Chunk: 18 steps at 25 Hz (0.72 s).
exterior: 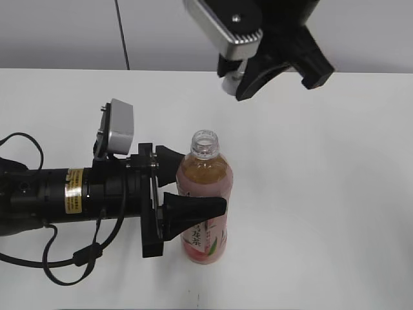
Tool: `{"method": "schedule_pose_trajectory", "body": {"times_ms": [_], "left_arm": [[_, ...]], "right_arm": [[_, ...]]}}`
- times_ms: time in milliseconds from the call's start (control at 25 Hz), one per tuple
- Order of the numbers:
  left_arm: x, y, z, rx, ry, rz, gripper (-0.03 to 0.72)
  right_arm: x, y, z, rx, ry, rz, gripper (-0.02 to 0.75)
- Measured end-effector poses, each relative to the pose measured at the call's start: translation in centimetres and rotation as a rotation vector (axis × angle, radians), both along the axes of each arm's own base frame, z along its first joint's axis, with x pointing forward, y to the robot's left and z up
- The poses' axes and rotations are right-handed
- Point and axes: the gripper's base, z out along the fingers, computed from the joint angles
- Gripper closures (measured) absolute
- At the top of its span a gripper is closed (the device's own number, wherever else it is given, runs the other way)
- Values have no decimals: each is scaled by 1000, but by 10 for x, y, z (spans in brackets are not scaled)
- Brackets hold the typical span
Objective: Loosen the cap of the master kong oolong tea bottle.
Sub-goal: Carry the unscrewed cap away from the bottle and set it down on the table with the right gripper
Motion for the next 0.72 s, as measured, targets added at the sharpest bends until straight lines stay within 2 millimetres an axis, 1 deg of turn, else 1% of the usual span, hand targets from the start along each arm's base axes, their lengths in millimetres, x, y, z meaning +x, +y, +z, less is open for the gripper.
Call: {"method": "schedule_pose_trajectory", "body": {"times_ms": [120,240,400,520,640,720], "left_arm": [[0,0,0,0,-1,0,225],[0,0,0,0,-1,0,225],[0,0,1,-1,-2,0,225],[0,0,1,-1,-2,0,225],[0,0,1,-1,-2,0,225],[0,0,1,-1,-2,0,225]], "right_arm": [[21,-27,-1,35,48,-196,466],[43,-54,-8,56,106,-403,466],[70,-85,-31,66,206,-685,466],[87,-105,-50,61,280,-925,466],[101,-122,-72,46,342,-1180,466],[108,-129,-86,36,384,-1302,466]]}}
